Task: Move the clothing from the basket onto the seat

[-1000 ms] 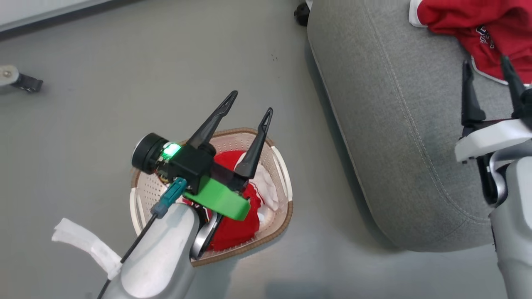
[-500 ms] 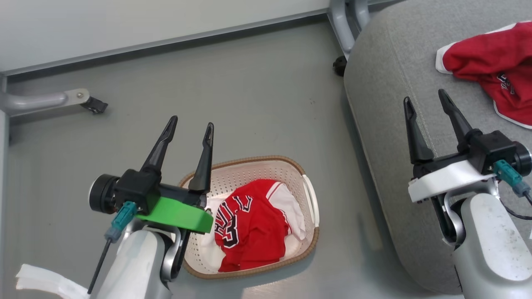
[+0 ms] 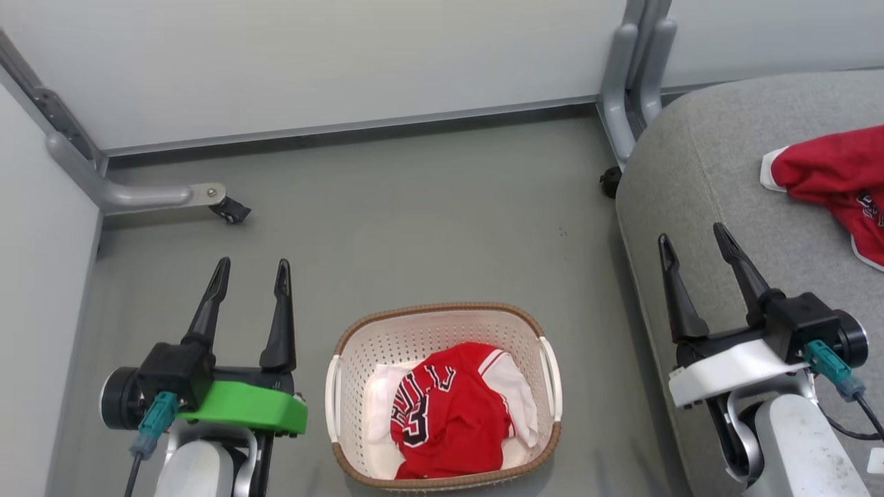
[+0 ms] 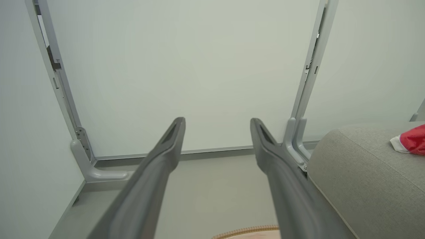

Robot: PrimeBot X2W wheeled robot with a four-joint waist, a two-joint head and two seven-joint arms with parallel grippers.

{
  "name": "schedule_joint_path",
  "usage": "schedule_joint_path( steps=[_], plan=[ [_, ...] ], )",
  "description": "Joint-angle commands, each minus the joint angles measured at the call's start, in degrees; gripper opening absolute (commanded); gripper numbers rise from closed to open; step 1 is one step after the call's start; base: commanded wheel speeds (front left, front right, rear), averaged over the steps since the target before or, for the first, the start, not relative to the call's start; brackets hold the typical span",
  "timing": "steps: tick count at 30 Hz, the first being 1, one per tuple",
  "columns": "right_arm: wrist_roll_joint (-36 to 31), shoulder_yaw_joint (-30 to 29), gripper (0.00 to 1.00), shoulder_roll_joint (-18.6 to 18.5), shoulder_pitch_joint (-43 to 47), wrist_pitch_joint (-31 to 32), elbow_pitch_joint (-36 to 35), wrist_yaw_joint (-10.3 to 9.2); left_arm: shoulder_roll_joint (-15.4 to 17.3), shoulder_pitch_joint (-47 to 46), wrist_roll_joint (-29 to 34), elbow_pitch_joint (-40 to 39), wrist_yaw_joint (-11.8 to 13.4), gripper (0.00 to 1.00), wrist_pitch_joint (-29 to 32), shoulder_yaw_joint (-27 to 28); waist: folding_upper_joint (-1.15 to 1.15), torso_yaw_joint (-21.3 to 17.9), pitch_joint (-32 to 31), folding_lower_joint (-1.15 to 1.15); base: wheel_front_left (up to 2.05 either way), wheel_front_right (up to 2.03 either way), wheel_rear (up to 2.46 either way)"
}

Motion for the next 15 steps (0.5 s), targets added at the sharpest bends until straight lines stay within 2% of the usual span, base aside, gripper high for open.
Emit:
schedule_joint_path(
  steps=[1,15],
  plan=[
    [-0.3,-0.3,1.00,0.1,1.4,-0.1,-0.5,-0.04,-0.2,1.4,0.8,-0.3,-0.2,1.00,0.0,0.5,0.00,1.3,-1.8,0.00,0.00,0.00,0.00],
    [0.3,-1.5,1.00,1.0,10.1,-0.1,-3.8,-0.04,-0.9,5.9,2.8,-0.7,-1.1,1.00,0.0,1.6,0.00,1.8,-5.1,0.00,0.00,0.00,0.00]
  ],
)
